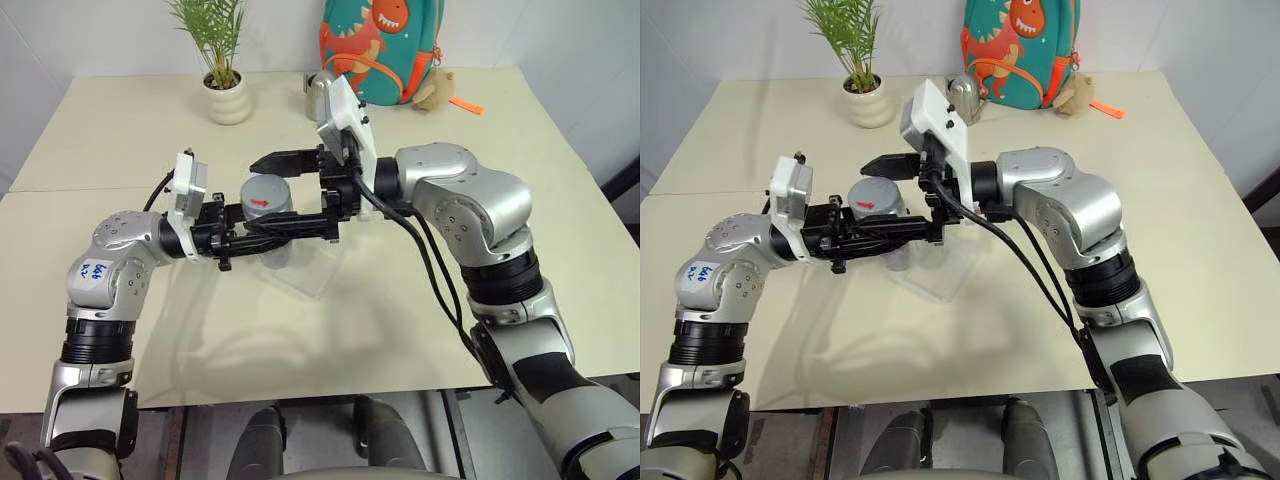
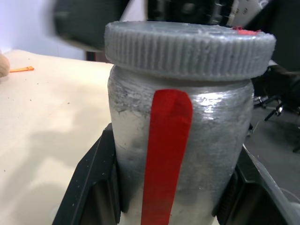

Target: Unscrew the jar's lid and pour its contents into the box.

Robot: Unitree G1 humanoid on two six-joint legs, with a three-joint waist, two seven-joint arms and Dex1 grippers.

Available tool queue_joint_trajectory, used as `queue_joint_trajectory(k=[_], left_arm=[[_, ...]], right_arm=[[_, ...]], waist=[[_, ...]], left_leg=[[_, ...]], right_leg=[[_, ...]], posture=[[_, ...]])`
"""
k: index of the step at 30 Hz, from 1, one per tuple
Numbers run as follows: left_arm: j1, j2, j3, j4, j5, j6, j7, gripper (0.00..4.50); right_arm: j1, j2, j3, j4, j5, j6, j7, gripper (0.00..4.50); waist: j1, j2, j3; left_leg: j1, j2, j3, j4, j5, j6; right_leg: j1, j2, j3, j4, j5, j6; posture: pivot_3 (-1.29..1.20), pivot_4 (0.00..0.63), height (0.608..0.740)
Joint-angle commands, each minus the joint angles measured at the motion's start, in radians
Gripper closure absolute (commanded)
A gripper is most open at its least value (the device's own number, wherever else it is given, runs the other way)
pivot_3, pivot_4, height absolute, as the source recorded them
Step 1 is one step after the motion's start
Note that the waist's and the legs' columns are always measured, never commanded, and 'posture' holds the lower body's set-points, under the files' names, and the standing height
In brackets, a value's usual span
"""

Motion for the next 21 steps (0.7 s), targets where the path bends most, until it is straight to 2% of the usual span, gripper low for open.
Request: queue_joint_trajectory(k=[1,10,21], left_arm=[[-0.018,-0.001,0.005,-0.02,0.001,-0.019,-0.01,2.57],[-0.023,-0.006,0.009,-0.036,-0.015,-0.012,-0.008,2.57],[-0.032,-0.01,0.016,-0.028,-0.02,-0.018,0.001,2.57]], right_arm=[[-0.046,0.018,-0.024,0.025,-0.018,-0.045,-0.007,0.03],[-0.06,0.029,-0.026,0.097,-0.05,-0.085,0.008,0.03],[-0.039,-0.106,-0.092,0.151,-0.044,-0.127,0.078,0.03]], waist=[[0.0,0.0,0.0],[0.0,0.0,0.0],[0.0,0.0,0.0]], left_leg=[[0.0,0.0,0.0,0.0,0.0,0.0],[0.0,0.0,0.0,0.0,0.0,0.0],[0.0,0.0,0.0,0.0,0.0,0.0]], right_leg=[[0.0,0.0,0.0,0.0,0.0,0.0],[0.0,0.0,0.0,0.0,0.0,0.0],[0.0,0.0,0.0,0.0,0.0,0.0]], posture=[[0.0,0.15,0.74],[0.0,0.15,0.74],[0.0,0.15,0.74]])
